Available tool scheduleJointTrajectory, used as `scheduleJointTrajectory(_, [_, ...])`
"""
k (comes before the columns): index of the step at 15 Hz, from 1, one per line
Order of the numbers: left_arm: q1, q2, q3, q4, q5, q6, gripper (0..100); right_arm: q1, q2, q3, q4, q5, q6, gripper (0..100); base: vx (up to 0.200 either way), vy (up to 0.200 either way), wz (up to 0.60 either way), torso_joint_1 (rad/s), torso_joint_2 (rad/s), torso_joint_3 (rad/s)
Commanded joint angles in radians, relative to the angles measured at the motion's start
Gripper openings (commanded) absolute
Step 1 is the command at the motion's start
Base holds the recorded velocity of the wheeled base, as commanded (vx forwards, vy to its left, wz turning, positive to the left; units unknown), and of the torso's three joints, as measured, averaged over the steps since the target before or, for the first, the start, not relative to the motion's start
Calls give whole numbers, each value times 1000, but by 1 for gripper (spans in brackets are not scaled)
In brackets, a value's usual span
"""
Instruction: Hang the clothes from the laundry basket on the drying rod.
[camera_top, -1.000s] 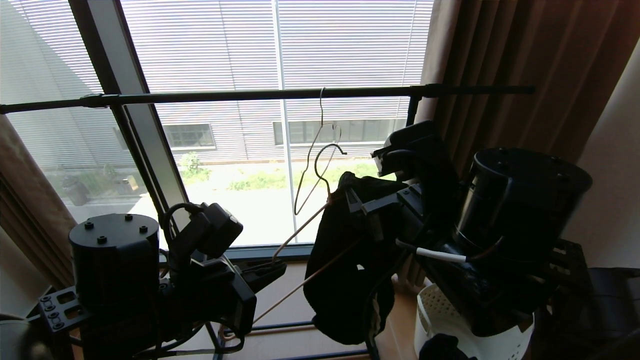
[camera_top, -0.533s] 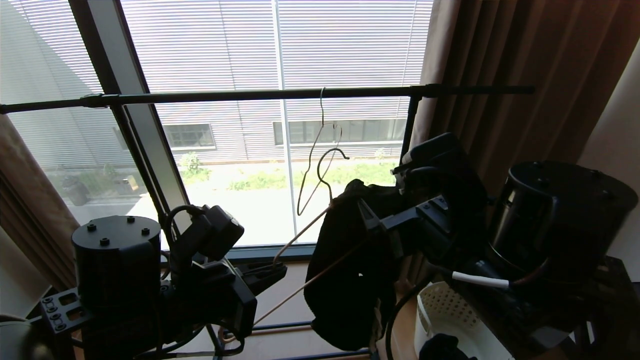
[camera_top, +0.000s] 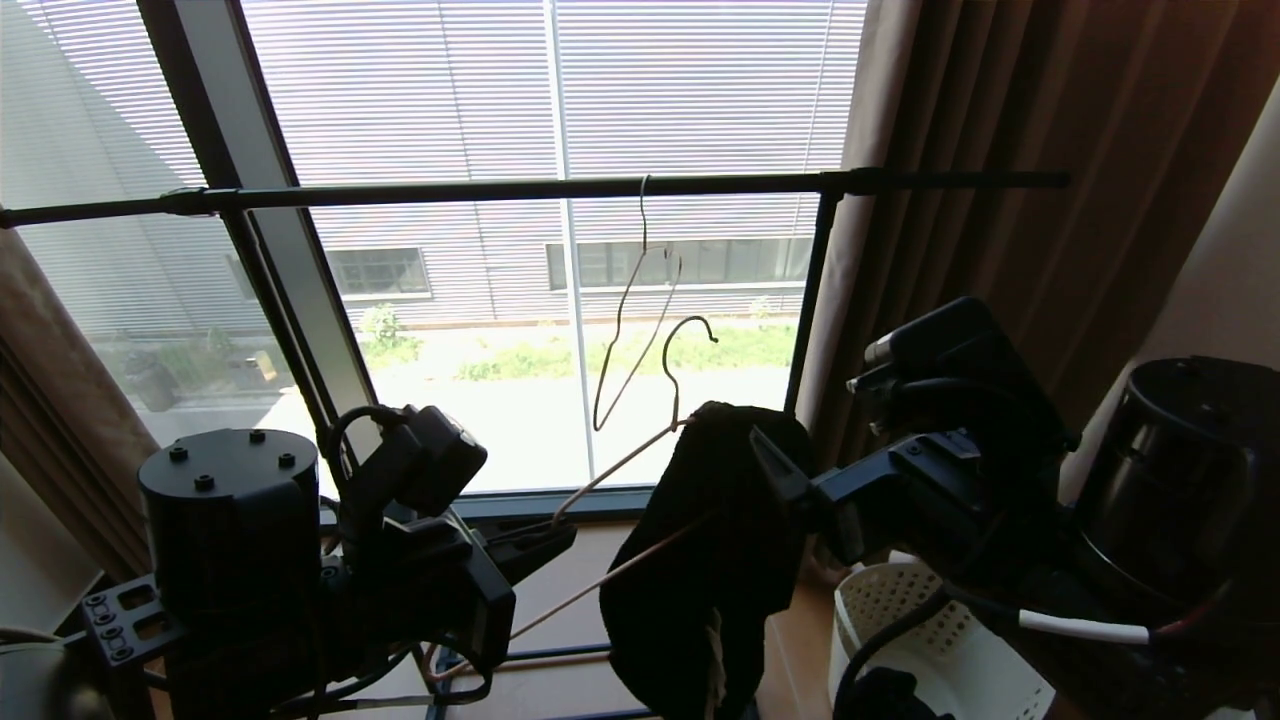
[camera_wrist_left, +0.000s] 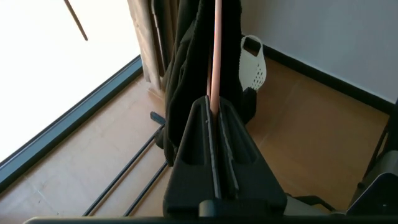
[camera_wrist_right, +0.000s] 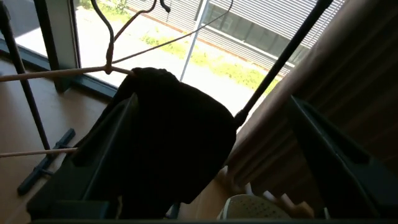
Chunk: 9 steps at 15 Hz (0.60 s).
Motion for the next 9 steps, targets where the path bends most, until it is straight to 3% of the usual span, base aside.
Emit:
scheduleJointTrajectory(1, [6,-1,26,-15,-24,0,0,-39,-78,67,0,53,-1,100,0,0,0,0,0,0])
scheduleJointTrajectory(2, [26,1,53,-53,-70,3,0,-96,-109,91,4,150,-1,100,0,0,0,0,0,0])
scheduleJointTrajectory(4, [64,6,102,-133,-145,6,0,-269,-169,61,123,424,-2,100,0,0,0,0,0,0])
scheduleJointTrajectory(6, [94,10,141,-194,-187,6,0,-461,-195,-80,328,750,-5,100,0,0,0,0,0,0])
scheduleJointTrajectory(7, [109,10,161,-217,-216,6,0,-522,-193,-152,409,857,-34,100,0,0,0,0,0,0])
scheduleJointTrajectory(9, [130,10,202,-269,-288,6,0,-625,-164,-324,653,1047,-209,100,0,0,0,0,0,0])
